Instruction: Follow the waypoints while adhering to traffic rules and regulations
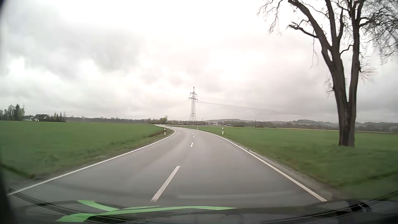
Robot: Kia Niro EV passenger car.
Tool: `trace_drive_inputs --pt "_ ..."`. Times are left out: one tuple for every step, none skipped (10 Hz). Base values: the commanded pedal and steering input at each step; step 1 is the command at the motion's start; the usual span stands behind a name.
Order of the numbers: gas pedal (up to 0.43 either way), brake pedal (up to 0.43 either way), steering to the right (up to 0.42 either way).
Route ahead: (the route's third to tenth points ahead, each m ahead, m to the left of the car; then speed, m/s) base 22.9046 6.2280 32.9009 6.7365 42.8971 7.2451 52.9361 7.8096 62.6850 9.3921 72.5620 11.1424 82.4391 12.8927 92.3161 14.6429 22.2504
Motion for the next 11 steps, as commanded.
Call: trace_drive_inputs --pt "0.177 0.000 -0.018" --pt "0.177 0.000 -0.018" --pt "0.177 0.000 -0.018" --pt "0.157 0.000 -0.018" --pt "0.157 0.000 -0.017" --pt "0.157 0.000 -0.017" --pt "0.169 0.000 -0.018" --pt "0.177 0.000 -0.018" --pt "0.197 0.000 -0.018" --pt "0.209 0.000 -0.017" --pt "0.220 0.000 -0.018"
